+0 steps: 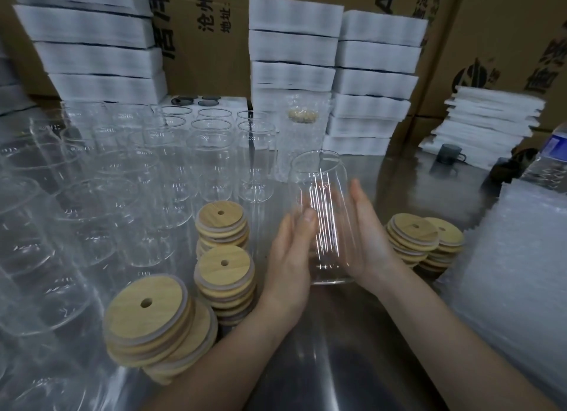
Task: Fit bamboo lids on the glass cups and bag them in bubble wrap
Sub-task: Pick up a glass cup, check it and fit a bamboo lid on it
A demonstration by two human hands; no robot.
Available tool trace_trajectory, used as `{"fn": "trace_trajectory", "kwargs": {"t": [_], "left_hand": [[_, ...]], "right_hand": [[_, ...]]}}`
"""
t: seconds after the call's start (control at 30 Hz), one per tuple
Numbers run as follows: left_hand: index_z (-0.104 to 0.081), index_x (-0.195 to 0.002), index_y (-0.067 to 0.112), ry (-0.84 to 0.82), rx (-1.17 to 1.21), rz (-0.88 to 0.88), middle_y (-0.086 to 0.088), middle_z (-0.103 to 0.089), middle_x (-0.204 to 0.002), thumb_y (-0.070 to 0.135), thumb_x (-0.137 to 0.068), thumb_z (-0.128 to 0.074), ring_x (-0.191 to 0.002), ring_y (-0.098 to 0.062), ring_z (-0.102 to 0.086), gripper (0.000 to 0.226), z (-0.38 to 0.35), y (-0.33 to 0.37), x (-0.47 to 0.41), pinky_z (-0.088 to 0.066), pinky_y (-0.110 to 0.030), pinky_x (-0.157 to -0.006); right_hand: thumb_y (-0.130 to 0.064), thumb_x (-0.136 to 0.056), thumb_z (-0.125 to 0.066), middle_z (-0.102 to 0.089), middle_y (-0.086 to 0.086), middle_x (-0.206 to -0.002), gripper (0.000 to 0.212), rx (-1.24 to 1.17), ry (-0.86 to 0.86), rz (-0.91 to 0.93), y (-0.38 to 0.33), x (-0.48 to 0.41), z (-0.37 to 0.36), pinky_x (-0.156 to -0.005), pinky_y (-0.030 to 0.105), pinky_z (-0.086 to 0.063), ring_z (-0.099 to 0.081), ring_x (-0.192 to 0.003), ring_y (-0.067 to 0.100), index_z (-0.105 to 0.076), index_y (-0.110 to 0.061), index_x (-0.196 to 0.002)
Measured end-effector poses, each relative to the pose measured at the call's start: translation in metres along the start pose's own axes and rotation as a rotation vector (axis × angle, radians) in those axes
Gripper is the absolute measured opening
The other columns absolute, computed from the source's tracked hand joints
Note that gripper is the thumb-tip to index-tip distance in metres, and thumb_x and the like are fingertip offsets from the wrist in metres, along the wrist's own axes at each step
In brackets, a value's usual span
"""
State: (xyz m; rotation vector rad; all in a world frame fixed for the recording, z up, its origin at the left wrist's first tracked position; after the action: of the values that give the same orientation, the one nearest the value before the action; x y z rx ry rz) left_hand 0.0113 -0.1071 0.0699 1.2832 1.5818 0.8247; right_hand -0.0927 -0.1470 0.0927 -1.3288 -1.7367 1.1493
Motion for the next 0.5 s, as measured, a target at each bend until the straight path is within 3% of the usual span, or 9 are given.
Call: {"fn": "trace_trajectory", "kwargs": {"t": [0.07, 0.13, 0.23, 0.3, 0.37, 0.47, 0.5], "left_hand": [[-0.044, -0.139, 0.028, 0.021, -0.118, -0.044, 0.020, -0.064, -0.121, 0.051, -0.090, -0.052, -0.113, 0.003, -0.059, 0.055, -0.002, 0.003, 0.002, -0.048, -0.022, -0.097], [-0.033, -0.142, 0.042, 0.084, -0.209, -0.118, 0.029, -0.057, -0.117, 0.051, -0.090, -0.050, -0.111, 0.013, -0.054, 0.055, -0.002, 0.005, 0.004, -0.046, -0.013, -0.091], [-0.035, -0.144, 0.037, 0.162, -0.334, -0.205, 0.015, -0.046, -0.139, 0.046, -0.089, -0.044, -0.128, 0.005, -0.042, 0.057, -0.003, 0.007, 0.005, -0.038, -0.027, -0.109], [-0.030, -0.147, 0.036, 0.120, -0.260, -0.150, 0.009, -0.040, -0.147, 0.055, -0.083, -0.047, -0.132, 0.004, -0.039, 0.069, -0.006, 0.009, 0.005, -0.035, -0.021, -0.109], [-0.030, -0.147, 0.032, 0.125, -0.236, -0.118, 0.008, -0.045, -0.143, 0.062, -0.072, -0.055, -0.124, 0.006, -0.047, 0.084, -0.005, 0.009, 0.003, -0.040, -0.015, -0.102], [-0.040, -0.142, 0.027, 0.199, -0.251, -0.099, 0.002, -0.059, -0.130, 0.071, -0.060, -0.059, -0.116, -0.008, -0.059, 0.095, 0.000, 0.010, 0.000, -0.049, -0.036, -0.101], [-0.043, -0.139, 0.027, 0.225, -0.268, -0.106, 0.004, -0.061, -0.127, 0.073, -0.060, -0.057, -0.116, -0.007, -0.060, 0.093, 0.001, 0.010, 0.001, -0.049, -0.035, -0.101]], "right_hand": [[-0.065, -0.086, -0.039, -0.074, 0.006, -0.111, 0.064, 0.009, -0.015, -0.008, -0.001, 0.000, 0.002, -0.073, 0.031, -0.059, -0.071, -0.102, 0.019, -0.063, -0.019, -0.124], [-0.067, -0.081, -0.043, -0.073, 0.008, -0.114, 0.063, 0.036, -0.014, -0.005, -0.002, 0.000, 0.003, -0.073, 0.035, -0.060, -0.071, -0.103, 0.024, -0.061, -0.024, -0.124], [-0.065, -0.076, -0.049, -0.069, 0.011, -0.117, 0.069, 0.162, 0.067, 0.110, -0.001, 0.000, -0.003, -0.069, 0.041, -0.060, -0.073, -0.094, 0.027, -0.046, -0.027, -0.134], [-0.068, -0.076, -0.046, -0.061, 0.011, -0.126, 0.073, 0.332, 0.155, 0.219, 0.003, 0.001, -0.009, -0.082, 0.048, -0.059, -0.069, -0.104, 0.026, -0.038, -0.030, -0.138], [-0.076, -0.085, -0.038, -0.053, 0.006, -0.140, 0.073, 0.476, 0.200, 0.299, 0.007, 0.004, -0.016, -0.099, 0.051, -0.051, -0.059, -0.122, 0.021, -0.036, -0.031, -0.143], [-0.075, -0.086, -0.031, -0.052, -0.002, -0.143, 0.075, 0.580, 0.223, 0.335, 0.007, 0.008, -0.022, -0.104, 0.050, -0.047, -0.056, -0.125, 0.015, -0.038, -0.031, -0.146], [-0.075, -0.089, -0.029, -0.053, -0.001, -0.142, 0.072, 0.570, 0.229, 0.326, 0.007, 0.008, -0.022, -0.103, 0.050, -0.048, -0.057, -0.124, 0.017, -0.040, -0.031, -0.145]]}}
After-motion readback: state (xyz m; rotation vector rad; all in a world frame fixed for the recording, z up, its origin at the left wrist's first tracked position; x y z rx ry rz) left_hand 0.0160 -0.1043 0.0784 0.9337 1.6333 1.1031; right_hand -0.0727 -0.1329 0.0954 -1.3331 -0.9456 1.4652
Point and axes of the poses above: each hand's wrist, its own x-axis away from the middle knuckle, its own z-axis out of the back of the hand, y = z × x, the point moved 2 cm from there along -x, towards the middle knuckle
